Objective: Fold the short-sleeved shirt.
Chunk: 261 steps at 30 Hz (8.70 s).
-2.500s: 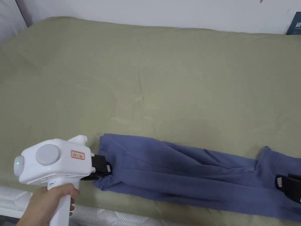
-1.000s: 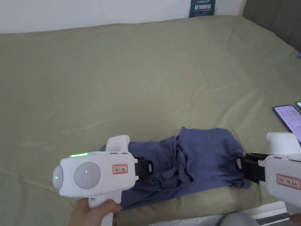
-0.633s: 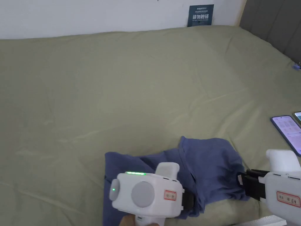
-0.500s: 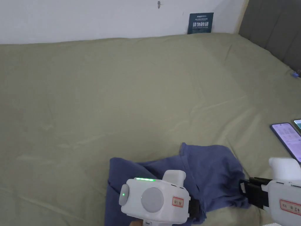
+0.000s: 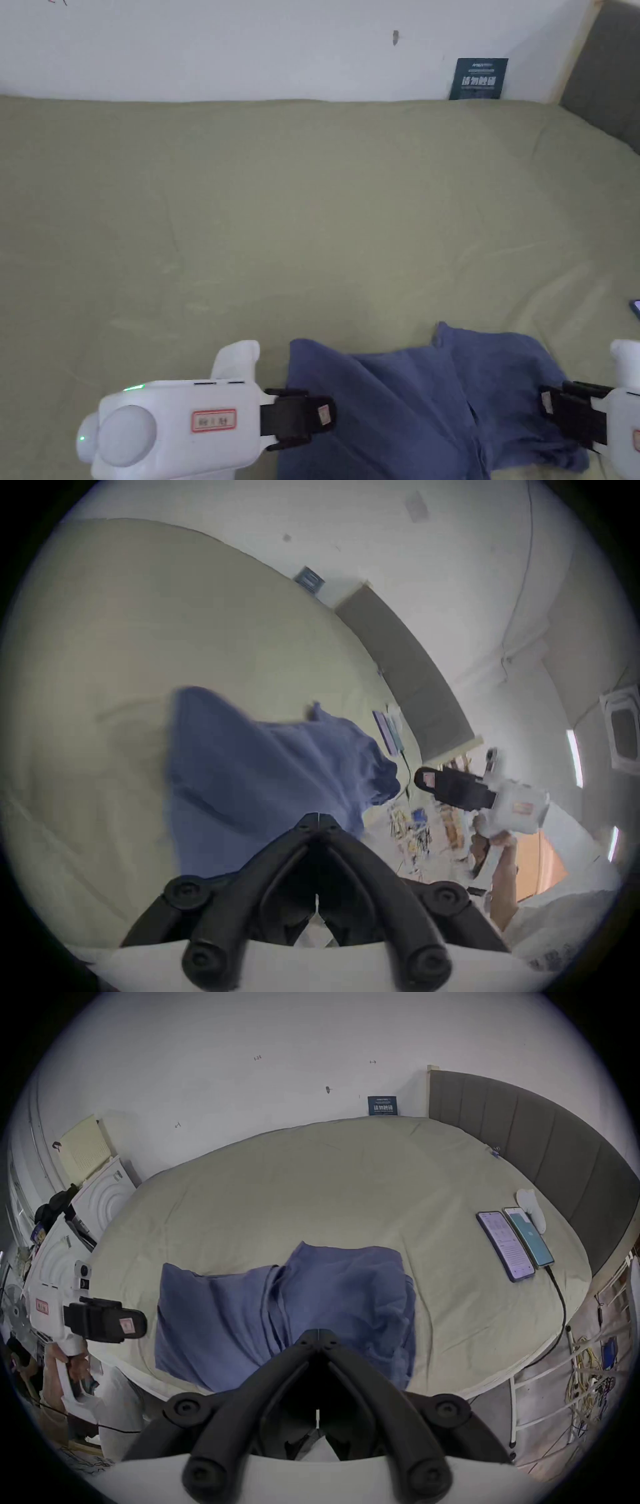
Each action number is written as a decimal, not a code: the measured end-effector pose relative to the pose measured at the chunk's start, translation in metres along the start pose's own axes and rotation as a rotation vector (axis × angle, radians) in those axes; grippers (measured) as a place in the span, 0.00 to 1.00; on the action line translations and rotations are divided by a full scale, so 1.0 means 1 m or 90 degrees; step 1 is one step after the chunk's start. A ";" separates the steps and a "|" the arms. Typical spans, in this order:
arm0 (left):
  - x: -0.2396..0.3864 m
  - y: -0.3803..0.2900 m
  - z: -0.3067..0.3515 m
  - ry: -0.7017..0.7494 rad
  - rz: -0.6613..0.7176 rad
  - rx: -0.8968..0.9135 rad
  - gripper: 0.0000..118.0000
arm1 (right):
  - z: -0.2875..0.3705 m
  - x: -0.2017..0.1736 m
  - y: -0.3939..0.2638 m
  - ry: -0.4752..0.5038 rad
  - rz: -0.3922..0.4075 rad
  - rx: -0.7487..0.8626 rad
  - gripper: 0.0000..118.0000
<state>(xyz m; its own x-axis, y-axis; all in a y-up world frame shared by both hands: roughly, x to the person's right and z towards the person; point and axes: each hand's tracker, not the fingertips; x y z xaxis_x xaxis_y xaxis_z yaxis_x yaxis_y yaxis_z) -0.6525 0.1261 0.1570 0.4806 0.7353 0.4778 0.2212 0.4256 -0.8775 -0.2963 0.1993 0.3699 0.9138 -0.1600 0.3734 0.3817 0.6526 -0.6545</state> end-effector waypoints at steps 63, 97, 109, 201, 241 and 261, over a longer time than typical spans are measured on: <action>-0.001 0.074 0.147 0.184 0.086 0.009 0.12 | -0.031 -0.039 0.006 0.068 -0.066 -0.009 0.00; 0.036 0.022 -0.095 0.180 0.013 -0.207 0.00 | -0.015 0.001 -0.015 0.046 -0.119 0.004 0.00; 0.054 0.005 -0.129 0.114 -0.053 -0.223 0.00 | -0.013 -0.007 -0.013 0.038 -0.105 0.002 0.00; -0.165 0.141 0.311 0.751 -0.037 -0.037 0.69 | -0.138 -0.151 0.016 0.146 0.018 -0.110 0.00; 0.184 -0.010 0.154 0.507 -0.343 0.583 0.00 | 0.070 -0.179 0.055 0.066 0.139 0.478 0.00; 0.174 -0.010 0.135 0.504 -0.349 0.522 0.86 | 0.068 -0.183 0.044 -0.029 0.159 0.474 0.96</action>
<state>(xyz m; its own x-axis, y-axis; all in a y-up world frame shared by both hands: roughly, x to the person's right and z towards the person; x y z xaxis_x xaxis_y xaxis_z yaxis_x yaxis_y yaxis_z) -0.6855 0.3207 0.2549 0.9305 -0.0368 0.3644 0.0987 0.9833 -0.1527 -0.4561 0.3079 0.3174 0.9477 0.0767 0.3099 -0.0422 0.9923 -0.1163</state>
